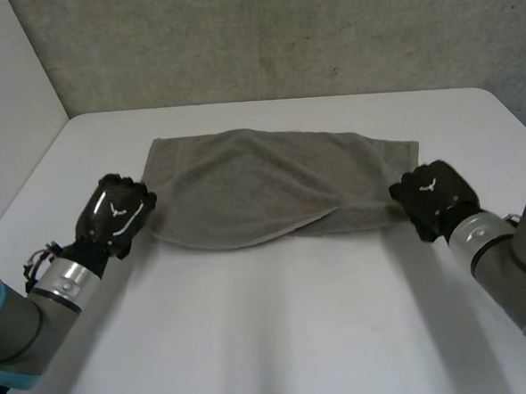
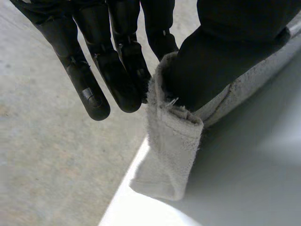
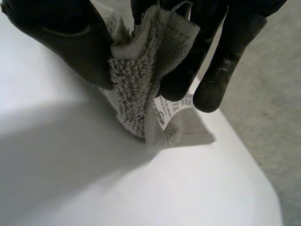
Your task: Fold the towel.
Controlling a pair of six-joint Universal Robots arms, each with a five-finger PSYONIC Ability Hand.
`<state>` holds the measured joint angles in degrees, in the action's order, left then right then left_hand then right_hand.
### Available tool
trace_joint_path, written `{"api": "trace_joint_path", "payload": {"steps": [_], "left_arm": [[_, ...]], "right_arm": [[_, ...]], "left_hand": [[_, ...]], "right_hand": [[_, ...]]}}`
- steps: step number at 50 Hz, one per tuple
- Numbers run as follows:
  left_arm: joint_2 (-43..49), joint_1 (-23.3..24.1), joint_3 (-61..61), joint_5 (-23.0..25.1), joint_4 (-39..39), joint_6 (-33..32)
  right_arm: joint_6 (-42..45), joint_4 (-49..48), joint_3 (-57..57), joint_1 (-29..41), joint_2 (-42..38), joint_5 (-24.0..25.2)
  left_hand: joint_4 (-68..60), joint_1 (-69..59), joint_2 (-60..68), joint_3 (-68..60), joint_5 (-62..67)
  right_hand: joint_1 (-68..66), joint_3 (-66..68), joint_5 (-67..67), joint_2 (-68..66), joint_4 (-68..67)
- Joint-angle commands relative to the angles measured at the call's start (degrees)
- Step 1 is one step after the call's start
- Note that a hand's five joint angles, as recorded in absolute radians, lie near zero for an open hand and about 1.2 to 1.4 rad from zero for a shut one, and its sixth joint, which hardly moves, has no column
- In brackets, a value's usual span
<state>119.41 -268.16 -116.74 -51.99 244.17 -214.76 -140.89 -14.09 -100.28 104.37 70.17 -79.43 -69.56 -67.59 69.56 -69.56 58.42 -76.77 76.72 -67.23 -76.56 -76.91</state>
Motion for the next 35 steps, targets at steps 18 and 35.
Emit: {"api": "trace_joint_path", "payload": {"steps": [18, 35], "left_arm": [[-35.19, -14.48, -1.37, -4.35, -53.59, 19.20], [-31.43, -11.51, -0.06, 1.54, -52.48, 20.61]], "right_arm": [[23.38, 40.37, -2.11, -20.08, 16.22, 18.87], [21.20, 42.93, 9.82, -18.25, 6.57, 17.04]], "left_hand": [[-10.44, -12.41, 10.44, -10.44, 11.58], [-10.44, -12.41, 10.44, -10.44, 11.58]], "right_hand": [[-3.23, 3.28, -2.77, -3.44, -3.09], [-3.23, 3.28, -2.77, -3.44, -3.09]]}}
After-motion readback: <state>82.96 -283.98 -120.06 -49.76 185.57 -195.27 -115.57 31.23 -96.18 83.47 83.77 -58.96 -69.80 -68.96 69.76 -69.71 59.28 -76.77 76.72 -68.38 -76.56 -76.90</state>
